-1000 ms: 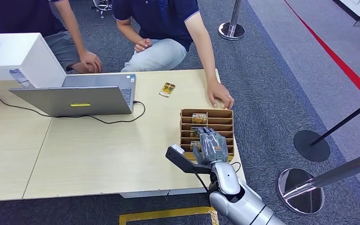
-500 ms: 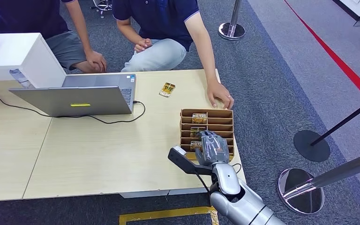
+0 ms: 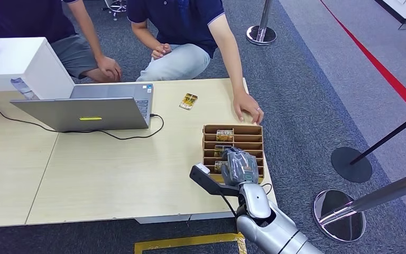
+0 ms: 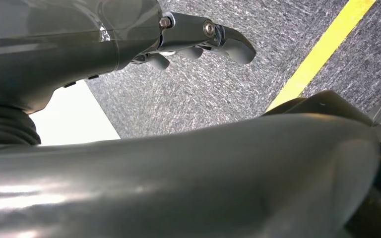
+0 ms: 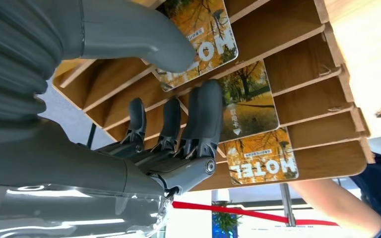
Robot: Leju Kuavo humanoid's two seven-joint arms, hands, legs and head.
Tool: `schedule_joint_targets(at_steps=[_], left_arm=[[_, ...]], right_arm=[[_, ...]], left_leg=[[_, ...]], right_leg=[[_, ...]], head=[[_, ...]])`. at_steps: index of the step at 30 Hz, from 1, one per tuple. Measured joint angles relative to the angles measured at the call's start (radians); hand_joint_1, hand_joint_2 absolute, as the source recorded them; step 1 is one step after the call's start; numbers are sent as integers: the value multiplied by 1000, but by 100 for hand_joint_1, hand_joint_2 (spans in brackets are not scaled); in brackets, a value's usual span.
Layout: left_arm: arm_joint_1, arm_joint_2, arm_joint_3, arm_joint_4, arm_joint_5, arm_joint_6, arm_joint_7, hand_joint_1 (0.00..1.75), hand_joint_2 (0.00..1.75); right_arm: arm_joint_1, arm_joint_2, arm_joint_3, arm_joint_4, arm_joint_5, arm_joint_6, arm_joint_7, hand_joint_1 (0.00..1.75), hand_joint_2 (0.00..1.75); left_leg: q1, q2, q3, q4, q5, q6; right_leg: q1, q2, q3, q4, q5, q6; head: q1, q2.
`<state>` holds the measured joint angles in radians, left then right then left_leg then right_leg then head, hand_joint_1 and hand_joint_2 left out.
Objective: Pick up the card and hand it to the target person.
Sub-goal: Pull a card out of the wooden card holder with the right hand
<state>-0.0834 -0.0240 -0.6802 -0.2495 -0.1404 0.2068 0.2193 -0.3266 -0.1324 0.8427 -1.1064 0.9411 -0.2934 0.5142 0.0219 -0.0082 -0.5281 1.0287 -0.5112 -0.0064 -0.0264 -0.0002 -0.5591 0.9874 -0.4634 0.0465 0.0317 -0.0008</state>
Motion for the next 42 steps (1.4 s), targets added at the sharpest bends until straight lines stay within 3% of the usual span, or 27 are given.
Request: schedule_joint_targets(at_steps=[42], left_arm=[[0,0,0,0,0,0,0,0,0]], right_arm=[[0,0,0,5,0,-1,-2,99,175]], left_leg=[[0,0,0,0,0,0]], right_leg=[[0,0,0,0,0,0]], head=[[0,0]])
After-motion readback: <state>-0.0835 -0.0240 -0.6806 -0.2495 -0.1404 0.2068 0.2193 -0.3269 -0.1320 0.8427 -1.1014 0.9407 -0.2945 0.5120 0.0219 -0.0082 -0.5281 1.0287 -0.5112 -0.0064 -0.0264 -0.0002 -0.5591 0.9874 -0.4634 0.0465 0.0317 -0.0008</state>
